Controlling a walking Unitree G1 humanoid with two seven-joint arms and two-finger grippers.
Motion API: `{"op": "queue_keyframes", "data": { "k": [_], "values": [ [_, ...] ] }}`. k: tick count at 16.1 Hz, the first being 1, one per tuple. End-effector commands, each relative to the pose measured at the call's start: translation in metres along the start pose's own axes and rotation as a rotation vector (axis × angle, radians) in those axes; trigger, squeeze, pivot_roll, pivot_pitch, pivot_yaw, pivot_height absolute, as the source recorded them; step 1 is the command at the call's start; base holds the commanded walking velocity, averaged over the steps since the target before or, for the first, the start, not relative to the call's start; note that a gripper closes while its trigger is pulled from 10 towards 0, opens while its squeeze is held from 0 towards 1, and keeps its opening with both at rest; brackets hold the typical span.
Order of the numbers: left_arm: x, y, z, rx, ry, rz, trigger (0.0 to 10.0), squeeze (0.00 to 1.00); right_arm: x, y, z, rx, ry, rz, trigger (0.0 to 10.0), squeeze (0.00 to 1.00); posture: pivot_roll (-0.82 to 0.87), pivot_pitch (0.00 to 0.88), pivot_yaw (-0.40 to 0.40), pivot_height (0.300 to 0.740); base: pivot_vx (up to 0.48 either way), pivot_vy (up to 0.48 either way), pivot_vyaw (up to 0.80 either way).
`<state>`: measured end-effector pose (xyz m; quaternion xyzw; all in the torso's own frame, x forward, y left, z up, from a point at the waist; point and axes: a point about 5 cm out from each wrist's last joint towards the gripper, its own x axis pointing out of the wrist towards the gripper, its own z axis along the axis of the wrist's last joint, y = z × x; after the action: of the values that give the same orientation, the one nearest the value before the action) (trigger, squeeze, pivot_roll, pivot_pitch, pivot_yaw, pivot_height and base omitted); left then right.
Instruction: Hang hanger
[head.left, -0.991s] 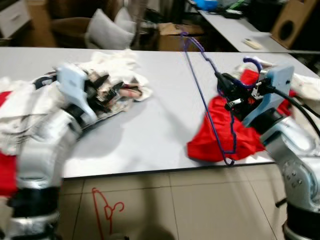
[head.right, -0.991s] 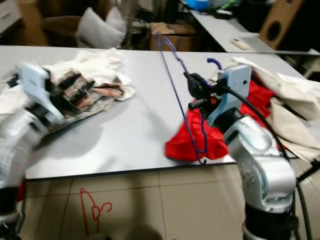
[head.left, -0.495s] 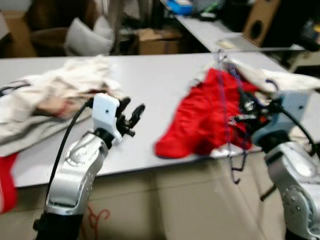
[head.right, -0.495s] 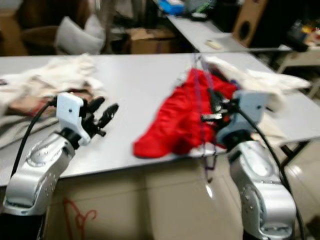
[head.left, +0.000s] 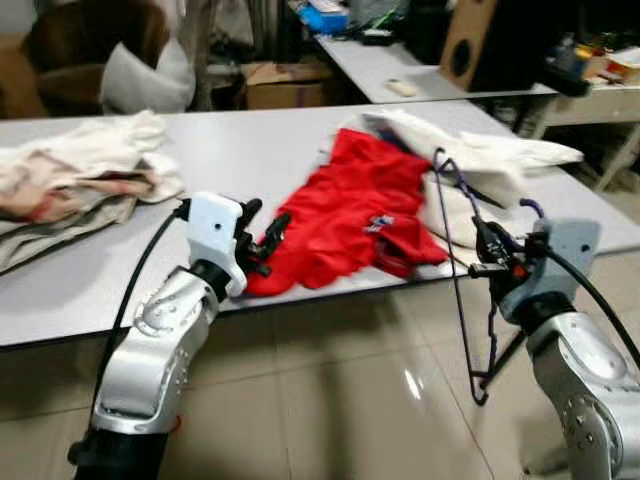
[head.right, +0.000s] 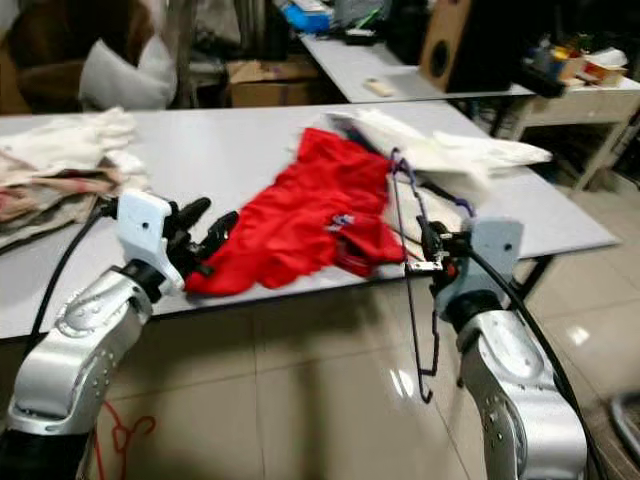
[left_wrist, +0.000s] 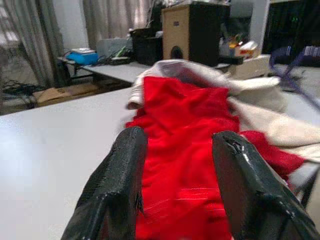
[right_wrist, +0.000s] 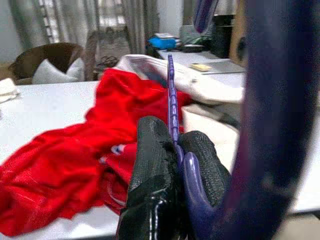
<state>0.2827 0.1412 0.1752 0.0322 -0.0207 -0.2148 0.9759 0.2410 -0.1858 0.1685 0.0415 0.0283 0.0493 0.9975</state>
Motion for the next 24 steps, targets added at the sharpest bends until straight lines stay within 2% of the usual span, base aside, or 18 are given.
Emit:
{"op": "queue_keyframes", "data": {
  "k": [1, 3, 6, 8, 12, 14, 17, 18, 19, 20, 21, 22, 24],
  "values": [
    [-0.002, 0.004, 0.000, 0.000, 0.008, 0.017, 10.0, 0.00, 0.000, 0.000, -0.004, 0.019, 0.008, 0.002, 10.0, 0.00, -0.11, 0.000, -0.031, 0.740, 0.000, 0.480, -0.79],
    [-0.002, 0.005, -0.002, 0.010, 0.024, 0.026, 10.0, 0.00, -0.002, -0.003, -0.011, 0.026, 0.019, -0.016, 10.0, 0.00, -0.11, 0.000, -0.028, 0.740, 0.000, 0.480, -0.79],
    [-0.001, 0.006, -0.005, 0.058, 0.043, 0.035, 10.0, 0.00, -0.006, -0.007, -0.020, 0.030, 0.042, -0.048, 10.0, 0.00, -0.11, 0.000, -0.026, 0.740, 0.000, -0.320, -0.77],
    [0.000, 0.005, -0.007, 0.027, 0.047, 0.042, 10.0, 0.00, -0.007, -0.008, -0.024, 0.029, 0.049, -0.055, 10.0, 0.00, -0.11, 0.000, -0.022, 0.740, 0.000, -0.139, 0.00],
    [0.002, 0.004, -0.010, 0.077, 0.063, 0.009, 10.0, 0.00, -0.006, -0.007, -0.036, -0.011, 0.150, -0.028, 10.0, 0.00, -0.12, 0.000, -0.018, 0.740, 0.000, 0.000, 0.00],
    [0.003, 0.007, -0.014, 0.105, 0.093, -0.008, 10.0, 0.00, -0.005, -0.007, -0.041, -0.032, 0.189, -0.016, 10.0, 0.00, -0.12, 0.000, -0.018, 0.740, 0.000, 0.000, 0.00],
    [0.005, 0.011, -0.030, 0.203, 0.214, -0.115, 10.0, 0.00, -0.004, -0.010, -0.036, -0.069, 0.126, -0.022, 10.0, 0.00, -0.12, 0.000, -0.021, 0.740, 0.000, 0.000, 0.00],
    [0.006, 0.013, -0.033, 0.220, 0.243, -0.141, 10.0, 0.45, -0.004, -0.009, -0.036, -0.085, 0.119, -0.006, 10.0, 0.00, -0.13, 0.000, -0.018, 0.740, 0.000, 0.000, 0.00],
    [0.008, 0.017, -0.035, 0.246, 0.268, -0.144, 10.0, 1.00, -0.004, -0.008, -0.035, -0.092, 0.122, 0.009, 10.0, 0.00, -0.13, 0.000, -0.014, 0.740, 0.000, 0.000, 0.00],
    [0.011, 0.024, -0.039, 0.306, 0.308, -0.129, 10.0, 1.00, -0.003, -0.006, -0.034, -0.111, 0.118, 0.027, 10.0, 0.00, -0.14, 0.000, -0.011, 0.740, 0.000, 0.000, 0.00],
    [0.016, 0.039, -0.047, 0.424, 0.375, -0.081, 10.0, 0.78, -0.001, -0.004, -0.033, -0.129, 0.109, 0.056, 10.0, 0.00, -0.14, 0.000, -0.011, 0.740, 0.000, 0.000, 0.00],
    [0.019, 0.045, -0.050, 0.464, 0.396, -0.060, 10.0, 0.00, -0.001, -0.003, -0.032, -0.135, 0.105, 0.065, 10.0, 0.00, -0.14, 0.000, -0.011, 0.740, 0.000, 0.000, 0.00],
    [0.026, 0.057, -0.060, 0.549, 0.443, -0.048, 10.0, 0.00, 0.002, -0.003, -0.032, -0.139, 0.098, 0.076, 10.0, 0.00, -0.14, 0.000, -0.016, 0.740, 0.000, 0.000, 0.00]
  ]
}}
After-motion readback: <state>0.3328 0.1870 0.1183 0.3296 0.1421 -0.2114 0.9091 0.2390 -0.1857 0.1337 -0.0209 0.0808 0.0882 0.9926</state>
